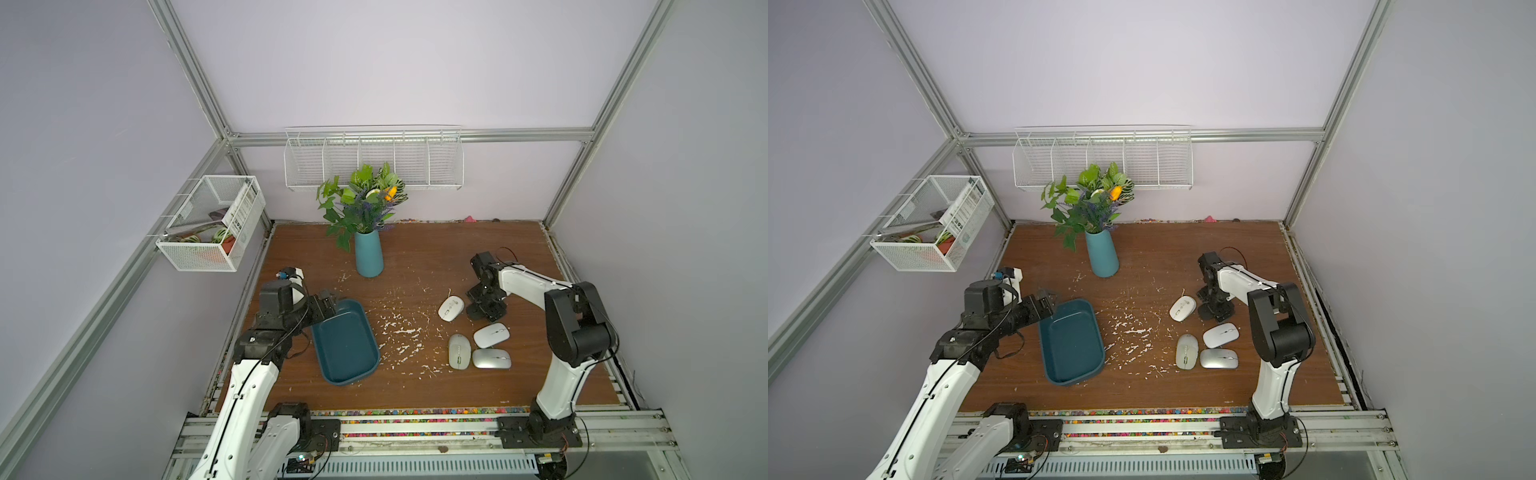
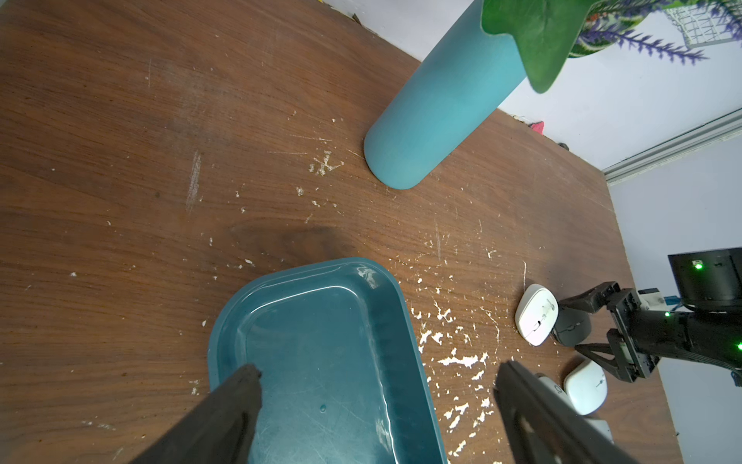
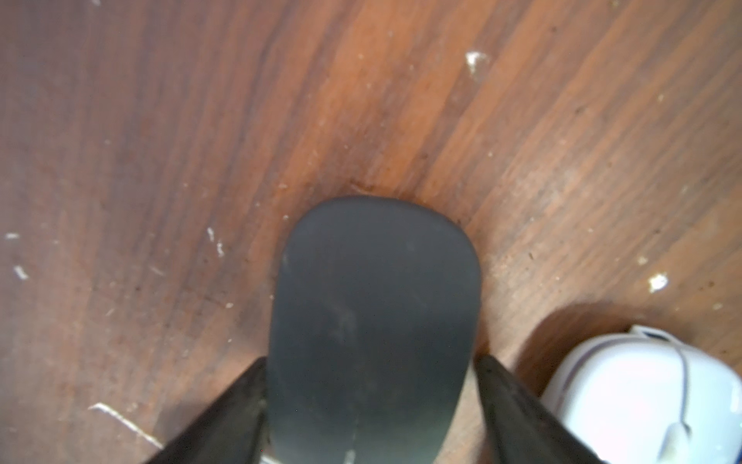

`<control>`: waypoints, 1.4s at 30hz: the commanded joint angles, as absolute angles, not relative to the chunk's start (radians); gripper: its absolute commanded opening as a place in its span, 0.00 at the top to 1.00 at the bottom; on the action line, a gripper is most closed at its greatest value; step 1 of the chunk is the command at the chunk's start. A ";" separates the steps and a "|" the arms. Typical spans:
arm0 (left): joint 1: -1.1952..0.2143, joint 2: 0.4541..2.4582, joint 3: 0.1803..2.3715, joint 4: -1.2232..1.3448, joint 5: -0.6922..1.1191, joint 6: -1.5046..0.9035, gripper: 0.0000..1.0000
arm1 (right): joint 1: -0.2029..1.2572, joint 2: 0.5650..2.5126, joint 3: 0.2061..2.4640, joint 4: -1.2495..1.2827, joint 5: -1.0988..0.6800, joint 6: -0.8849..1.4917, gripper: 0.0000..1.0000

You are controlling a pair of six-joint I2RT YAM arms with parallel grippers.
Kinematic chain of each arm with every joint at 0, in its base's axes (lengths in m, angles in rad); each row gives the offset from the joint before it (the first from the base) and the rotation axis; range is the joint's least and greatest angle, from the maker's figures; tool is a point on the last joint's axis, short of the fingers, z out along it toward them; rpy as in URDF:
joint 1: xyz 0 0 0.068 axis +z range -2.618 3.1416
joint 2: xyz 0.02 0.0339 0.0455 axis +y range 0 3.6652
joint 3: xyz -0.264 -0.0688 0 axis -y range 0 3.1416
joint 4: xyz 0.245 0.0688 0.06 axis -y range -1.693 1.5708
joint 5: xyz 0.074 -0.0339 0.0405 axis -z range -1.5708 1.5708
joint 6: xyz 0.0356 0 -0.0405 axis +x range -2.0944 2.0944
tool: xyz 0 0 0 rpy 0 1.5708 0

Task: Put the mouse in the storage box
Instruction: Pick up the mouse from the center of the board.

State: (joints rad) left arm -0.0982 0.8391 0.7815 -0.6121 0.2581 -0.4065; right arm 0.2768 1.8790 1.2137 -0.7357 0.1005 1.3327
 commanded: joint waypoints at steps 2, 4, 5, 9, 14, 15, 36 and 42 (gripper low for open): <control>-0.109 0.848 0.782 -0.623 0.244 -0.402 0.05 | 0.285 1.899 1.210 -0.765 0.115 1.308 0.32; -0.110 0.850 0.782 -0.624 0.242 -0.403 0.05 | 0.285 1.891 1.208 -0.765 0.133 1.281 0.42; -0.110 0.852 0.784 -0.624 0.242 -0.402 0.05 | 0.285 1.887 1.210 -0.770 0.144 1.265 0.46; -0.112 0.863 0.786 -0.629 0.238 -0.404 0.04 | 0.284 1.861 1.231 -0.788 0.201 1.156 0.61; -0.116 0.878 0.795 -0.641 0.227 -0.407 0.04 | 0.289 1.823 1.284 -0.787 0.231 0.910 0.67; -0.117 0.882 0.800 -0.644 0.230 -0.408 0.04 | 0.295 1.812 1.296 -0.784 0.233 0.845 0.68; -0.244 0.967 0.785 -0.397 0.917 -0.529 0.08 | 0.969 1.166 0.696 0.050 -0.039 -0.458 0.73; -0.474 0.976 0.748 -0.378 0.785 -0.555 0.09 | 0.985 1.182 0.701 0.076 -0.136 -0.460 0.73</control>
State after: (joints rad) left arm -0.4221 0.9737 0.7715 -0.4049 0.8368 -0.5350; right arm 0.9810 1.1915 0.6968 -0.0059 -0.0643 -0.4103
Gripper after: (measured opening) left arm 0.908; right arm 0.597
